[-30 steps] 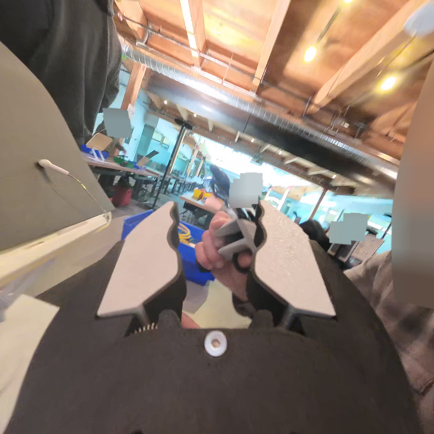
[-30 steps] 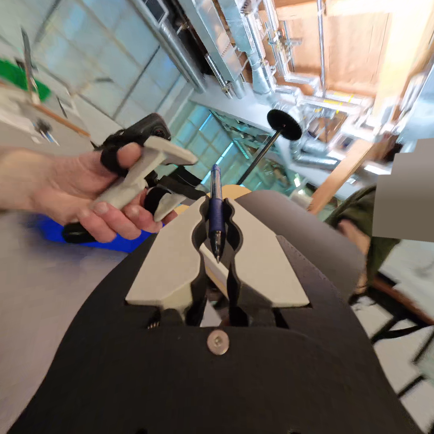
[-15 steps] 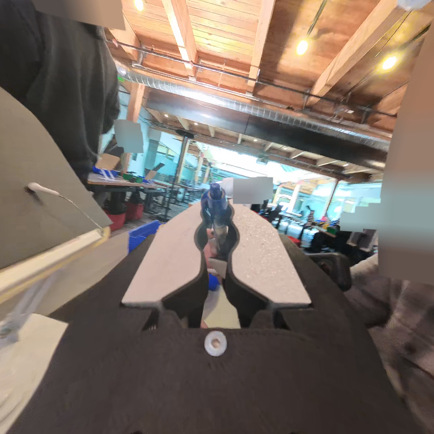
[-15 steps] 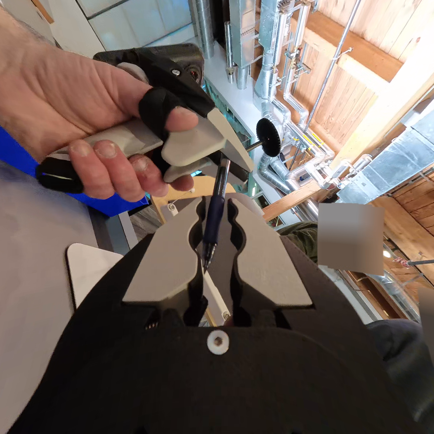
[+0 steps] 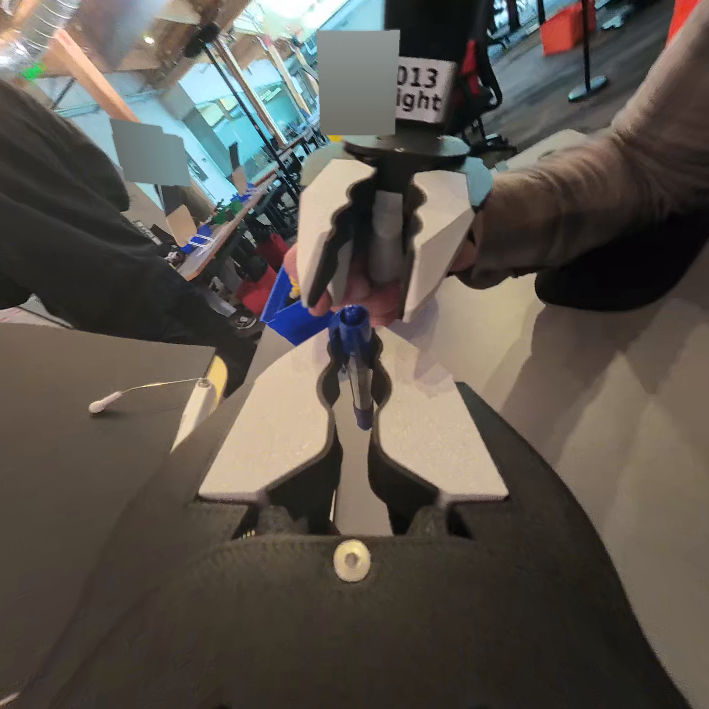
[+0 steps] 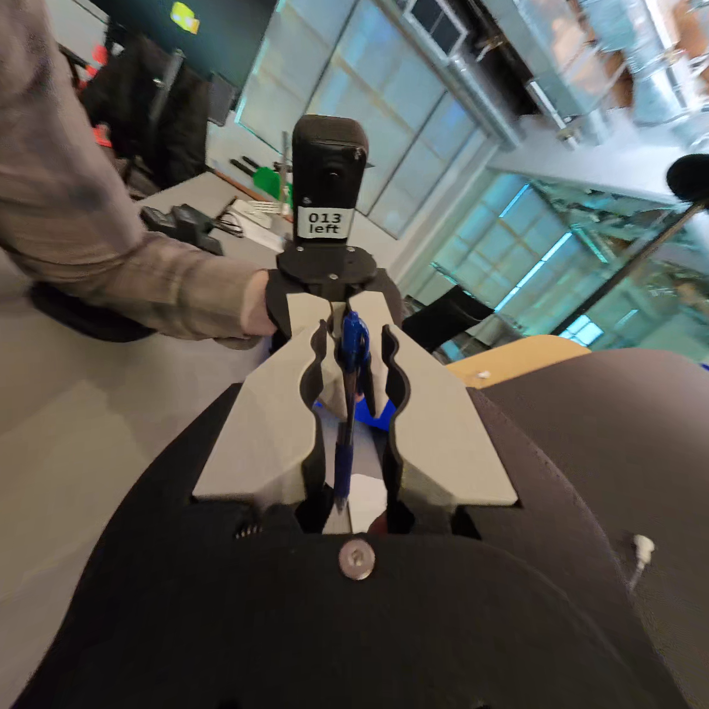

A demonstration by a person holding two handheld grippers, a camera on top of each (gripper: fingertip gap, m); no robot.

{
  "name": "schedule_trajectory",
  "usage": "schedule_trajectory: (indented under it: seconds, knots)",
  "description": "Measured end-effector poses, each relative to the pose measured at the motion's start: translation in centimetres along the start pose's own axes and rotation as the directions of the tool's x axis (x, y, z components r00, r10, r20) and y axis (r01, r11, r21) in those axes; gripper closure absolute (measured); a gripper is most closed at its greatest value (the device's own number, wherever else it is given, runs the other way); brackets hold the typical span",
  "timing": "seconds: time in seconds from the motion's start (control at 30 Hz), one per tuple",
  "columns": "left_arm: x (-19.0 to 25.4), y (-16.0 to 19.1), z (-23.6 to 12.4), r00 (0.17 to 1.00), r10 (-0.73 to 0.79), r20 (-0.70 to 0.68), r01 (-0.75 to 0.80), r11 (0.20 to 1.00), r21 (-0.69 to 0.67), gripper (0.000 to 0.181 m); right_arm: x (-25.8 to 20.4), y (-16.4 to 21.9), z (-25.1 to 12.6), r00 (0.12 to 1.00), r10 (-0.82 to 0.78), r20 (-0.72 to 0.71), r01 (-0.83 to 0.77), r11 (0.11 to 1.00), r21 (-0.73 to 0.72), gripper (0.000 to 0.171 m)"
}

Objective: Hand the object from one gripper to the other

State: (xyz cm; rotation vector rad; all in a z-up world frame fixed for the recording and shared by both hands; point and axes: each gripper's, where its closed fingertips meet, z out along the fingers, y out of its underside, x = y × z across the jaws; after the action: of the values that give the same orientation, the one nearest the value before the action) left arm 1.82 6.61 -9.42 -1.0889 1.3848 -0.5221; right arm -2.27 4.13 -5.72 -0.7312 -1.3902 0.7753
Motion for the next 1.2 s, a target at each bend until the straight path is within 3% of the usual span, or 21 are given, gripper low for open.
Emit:
schedule_trajectory:
  seconds: [0.17,0.47,0.63,0.8,0.93,1.03,1.2]
  knots:
    - [3.1,1.1,0.5,0.986,0.082,-0.142,-0.093,0.993,-0.077,0.17,-2.5,1.8,0.4,0.99,-0.004,0.14,0.018,0.995,-0.101,0.154]
    - [9.5,3.2,-0.4,0.883,0.064,-0.465,-0.178,0.962,-0.206,0.17,-8.6,3.0,-1.0,0.887,0.009,0.462,0.087,0.979,-0.186,0.162]
    - [11.1,3.3,-0.5,0.845,0.041,-0.532,-0.178,0.961,-0.209,0.17,-10.0,3.1,-1.4,0.846,0.032,0.532,0.08,0.979,-0.186,0.163]
    - [9.7,3.0,-0.6,0.88,0.026,-0.473,-0.141,0.968,-0.208,0.168,-8.7,2.7,-1.3,0.876,0.029,0.481,0.057,0.985,-0.164,0.163]
    - [7.2,2.8,-0.6,0.93,0.054,-0.362,-0.137,0.968,-0.208,0.144,-5.8,2.2,-1.2,0.929,0.055,0.367,-0.009,0.992,-0.125,0.163]
    - [4.6,2.7,-0.4,0.968,0.076,-0.239,-0.126,0.971,-0.201,0.137,-2.9,1.8,-1.5,0.965,0.081,0.25,-0.062,0.995,-0.083,0.164]
    - [0.4,3.2,0.7,0.994,0.109,0.008,-0.105,0.972,-0.209,0.146,0.9,1.5,-1.7,0.988,0.138,0.069,-0.137,0.99,-0.02,0.164]
